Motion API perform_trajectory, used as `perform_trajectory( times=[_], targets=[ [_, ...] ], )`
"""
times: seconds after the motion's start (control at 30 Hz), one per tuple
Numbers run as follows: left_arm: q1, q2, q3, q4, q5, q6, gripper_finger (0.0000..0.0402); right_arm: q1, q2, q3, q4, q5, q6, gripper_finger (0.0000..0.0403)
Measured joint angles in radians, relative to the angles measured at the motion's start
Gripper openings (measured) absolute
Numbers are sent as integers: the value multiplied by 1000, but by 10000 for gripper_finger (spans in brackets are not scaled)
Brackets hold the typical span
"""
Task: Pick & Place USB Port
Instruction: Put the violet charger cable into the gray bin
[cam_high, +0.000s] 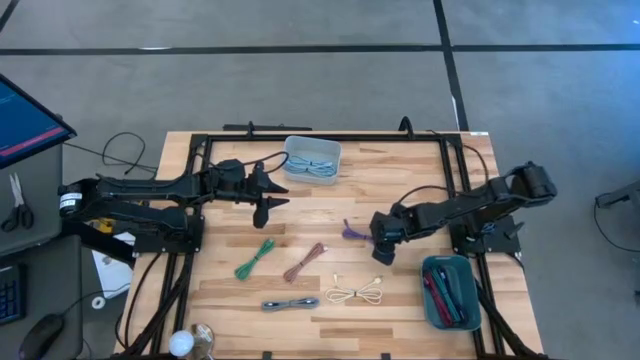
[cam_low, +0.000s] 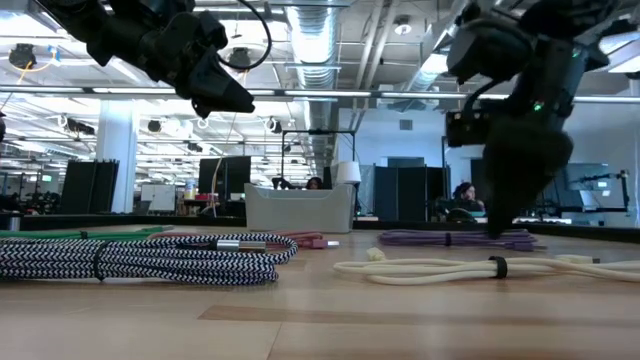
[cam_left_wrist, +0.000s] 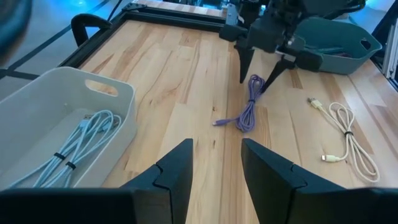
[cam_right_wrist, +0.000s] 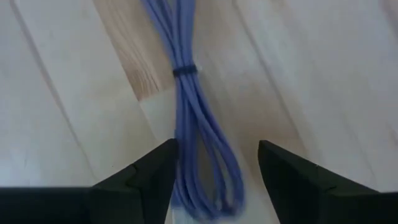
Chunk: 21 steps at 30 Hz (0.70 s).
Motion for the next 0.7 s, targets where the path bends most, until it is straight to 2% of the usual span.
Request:
perform_trajectory(
  times=[0.17, 0.4, 0.53, 0.7],
  targets=[
    [0, 0, 0, -3, 0, 0, 136, 5, 61, 3, 32, -19, -2, 217],
    [0, 0, -6, -3, 0, 0, 136, 19, 80, 1, 55, -16, -5, 207],
    [0, 0, -6, -3, 0, 0, 136, 19, 81, 1, 65, -16, -5, 171],
    [0, 0, -6, -3, 0, 0, 136, 19, 81, 2, 72, -16, -5, 98]
  ],
)
